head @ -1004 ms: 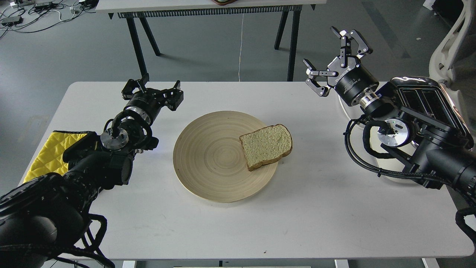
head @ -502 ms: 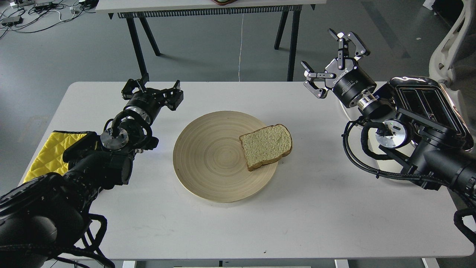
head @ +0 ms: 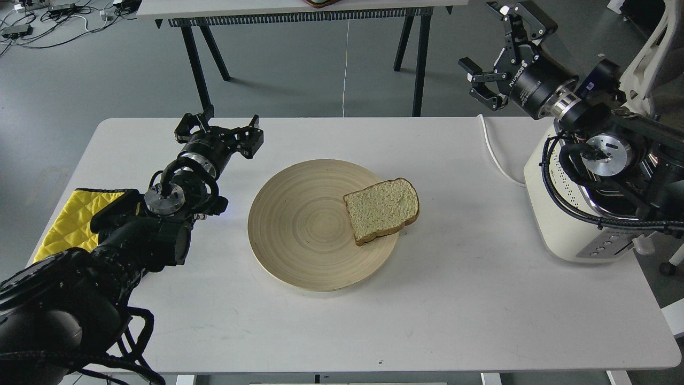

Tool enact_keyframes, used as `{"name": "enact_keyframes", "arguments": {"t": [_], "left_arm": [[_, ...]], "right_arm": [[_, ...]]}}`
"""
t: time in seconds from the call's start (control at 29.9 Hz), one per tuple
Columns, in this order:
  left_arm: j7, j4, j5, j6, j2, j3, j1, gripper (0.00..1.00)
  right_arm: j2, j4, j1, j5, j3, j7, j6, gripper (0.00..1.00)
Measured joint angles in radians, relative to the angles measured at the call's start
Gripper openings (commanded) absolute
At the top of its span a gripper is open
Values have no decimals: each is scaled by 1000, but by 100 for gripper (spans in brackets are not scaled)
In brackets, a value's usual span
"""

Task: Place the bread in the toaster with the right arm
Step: 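Move the right gripper toward the bread slice on the plate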

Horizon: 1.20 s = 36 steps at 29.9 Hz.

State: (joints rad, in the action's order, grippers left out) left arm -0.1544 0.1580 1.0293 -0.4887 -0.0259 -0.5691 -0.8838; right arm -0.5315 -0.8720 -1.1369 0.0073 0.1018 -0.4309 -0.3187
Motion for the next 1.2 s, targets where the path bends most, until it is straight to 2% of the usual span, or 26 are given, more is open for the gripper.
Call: {"name": "enact_keyframes", "arguments": {"t": [0.27, 0.5, 0.7, 1.2], "left_arm": [[0, 0, 0, 0, 0, 0, 0, 100], [0, 0, 0, 0, 0, 0, 0, 100], [0, 0, 0, 0, 0, 0, 0, 100], [0, 0, 0, 0, 0, 0, 0, 100]], "right_arm": [[-2, -135, -179, -97, -374, -1, 315, 98], [73, -171, -174, -126, -525, -1, 493, 98], [116, -184, -105, -129, -574, 0, 562, 98], [213, -144, 2, -129, -601, 1, 613, 96]]}}
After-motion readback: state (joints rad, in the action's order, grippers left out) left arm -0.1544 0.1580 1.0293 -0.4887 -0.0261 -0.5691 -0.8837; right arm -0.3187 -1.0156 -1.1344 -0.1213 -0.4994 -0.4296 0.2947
